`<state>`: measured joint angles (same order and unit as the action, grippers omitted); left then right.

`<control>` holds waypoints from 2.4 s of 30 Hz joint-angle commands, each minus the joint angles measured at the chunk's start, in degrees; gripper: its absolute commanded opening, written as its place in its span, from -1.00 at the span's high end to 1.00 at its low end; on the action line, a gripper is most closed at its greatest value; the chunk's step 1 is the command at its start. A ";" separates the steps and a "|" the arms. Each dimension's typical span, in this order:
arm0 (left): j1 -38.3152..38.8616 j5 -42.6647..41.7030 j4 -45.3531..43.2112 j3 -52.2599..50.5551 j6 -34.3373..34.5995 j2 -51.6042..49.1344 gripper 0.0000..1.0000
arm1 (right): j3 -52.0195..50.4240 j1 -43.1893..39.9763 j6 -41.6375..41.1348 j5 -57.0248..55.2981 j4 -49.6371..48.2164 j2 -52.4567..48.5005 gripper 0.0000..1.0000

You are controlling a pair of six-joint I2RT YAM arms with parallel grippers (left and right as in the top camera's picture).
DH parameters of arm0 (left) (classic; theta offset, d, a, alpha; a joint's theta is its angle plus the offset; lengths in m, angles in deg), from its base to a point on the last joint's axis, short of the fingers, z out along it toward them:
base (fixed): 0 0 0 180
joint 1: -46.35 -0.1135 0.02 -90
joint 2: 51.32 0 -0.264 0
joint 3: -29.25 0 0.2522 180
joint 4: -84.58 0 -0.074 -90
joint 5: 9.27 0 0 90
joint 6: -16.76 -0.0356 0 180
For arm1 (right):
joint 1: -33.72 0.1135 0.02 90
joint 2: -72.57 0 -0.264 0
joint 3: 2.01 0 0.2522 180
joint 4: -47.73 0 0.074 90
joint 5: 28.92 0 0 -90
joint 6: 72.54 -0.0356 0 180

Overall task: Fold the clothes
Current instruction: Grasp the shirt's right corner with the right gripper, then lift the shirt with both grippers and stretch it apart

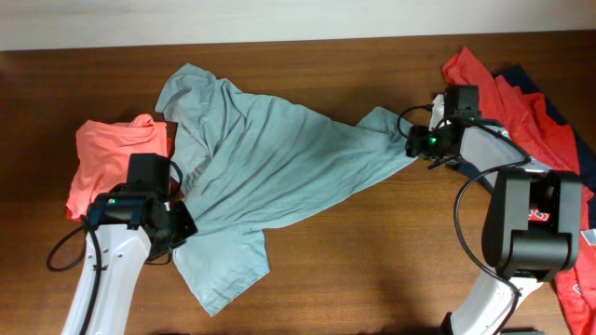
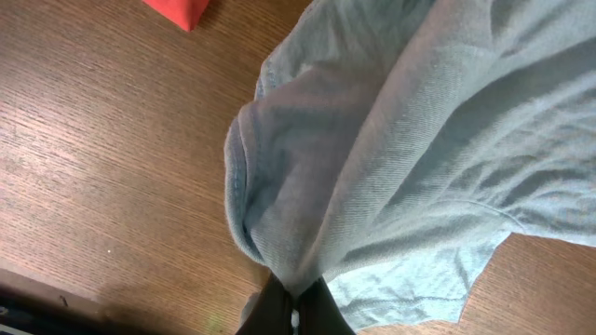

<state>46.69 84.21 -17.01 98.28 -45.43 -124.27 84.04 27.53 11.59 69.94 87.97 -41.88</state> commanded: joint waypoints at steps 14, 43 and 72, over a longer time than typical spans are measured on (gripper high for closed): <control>-0.31 0.87 -0.13 -0.44 -1.16 0.66 0.99 | 0.37 -0.31 -0.35 -2.05 -0.57 -0.94 0.92; -3.78 -5.68 14.86 54.38 -13.40 0.72 1.00 | 36.30 -0.31 -0.55 -12.44 41.97 49.33 0.92; -3.72 -15.61 -9.49 67.69 -15.15 -30.69 1.00 | 42.86 -0.33 -1.44 -14.36 37.66 14.99 0.92</control>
<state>43.26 73.77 -20.47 165.58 -58.98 -150.50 125.70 27.48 11.37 56.37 127.35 -24.24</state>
